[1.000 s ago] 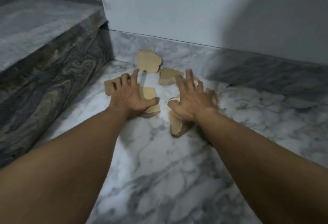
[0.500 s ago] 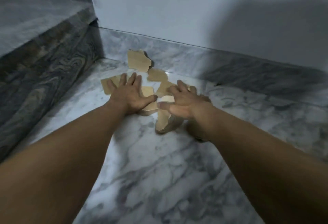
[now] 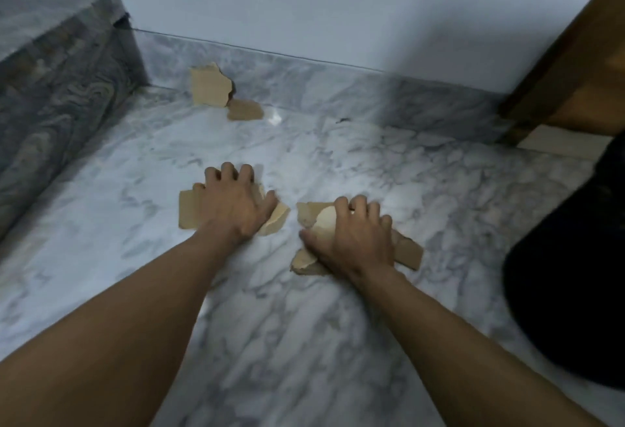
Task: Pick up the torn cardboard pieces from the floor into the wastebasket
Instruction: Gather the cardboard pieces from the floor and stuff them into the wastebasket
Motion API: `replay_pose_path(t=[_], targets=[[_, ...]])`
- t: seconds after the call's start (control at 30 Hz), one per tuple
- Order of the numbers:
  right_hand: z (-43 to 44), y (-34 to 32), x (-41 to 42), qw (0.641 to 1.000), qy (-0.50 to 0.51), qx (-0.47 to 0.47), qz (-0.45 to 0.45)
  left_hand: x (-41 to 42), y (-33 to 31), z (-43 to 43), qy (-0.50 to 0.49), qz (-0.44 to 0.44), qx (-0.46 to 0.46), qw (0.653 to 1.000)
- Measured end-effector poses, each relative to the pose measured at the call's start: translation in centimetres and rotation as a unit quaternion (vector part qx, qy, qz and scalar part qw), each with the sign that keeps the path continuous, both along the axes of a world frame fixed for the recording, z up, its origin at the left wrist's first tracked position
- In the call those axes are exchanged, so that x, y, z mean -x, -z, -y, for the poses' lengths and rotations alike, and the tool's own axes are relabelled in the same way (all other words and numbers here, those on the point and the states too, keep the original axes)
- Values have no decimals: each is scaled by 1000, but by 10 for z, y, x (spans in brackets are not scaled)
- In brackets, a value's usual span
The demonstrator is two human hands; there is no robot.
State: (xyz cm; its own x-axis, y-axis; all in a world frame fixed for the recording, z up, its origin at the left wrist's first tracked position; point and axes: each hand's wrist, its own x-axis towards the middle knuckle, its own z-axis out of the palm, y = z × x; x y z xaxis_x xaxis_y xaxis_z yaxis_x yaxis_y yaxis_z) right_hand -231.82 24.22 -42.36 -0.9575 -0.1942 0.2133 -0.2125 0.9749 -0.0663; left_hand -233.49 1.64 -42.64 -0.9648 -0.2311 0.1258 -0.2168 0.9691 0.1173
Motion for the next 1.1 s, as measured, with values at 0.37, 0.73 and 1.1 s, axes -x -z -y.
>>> replay_pose_path(t=[0.37, 0.73, 1.1], targets=[[-69, -62, -40, 992, 53, 46, 100, -80, -24, -70, 96, 28, 29, 995], [-115, -247, -42, 989, 69, 77, -109, -44, -180, -136, 120, -162, -126, 971], [-263, -348, -57, 944, 229, 123, -205, -26, -314, -304, 203, -196, -323, 903]])
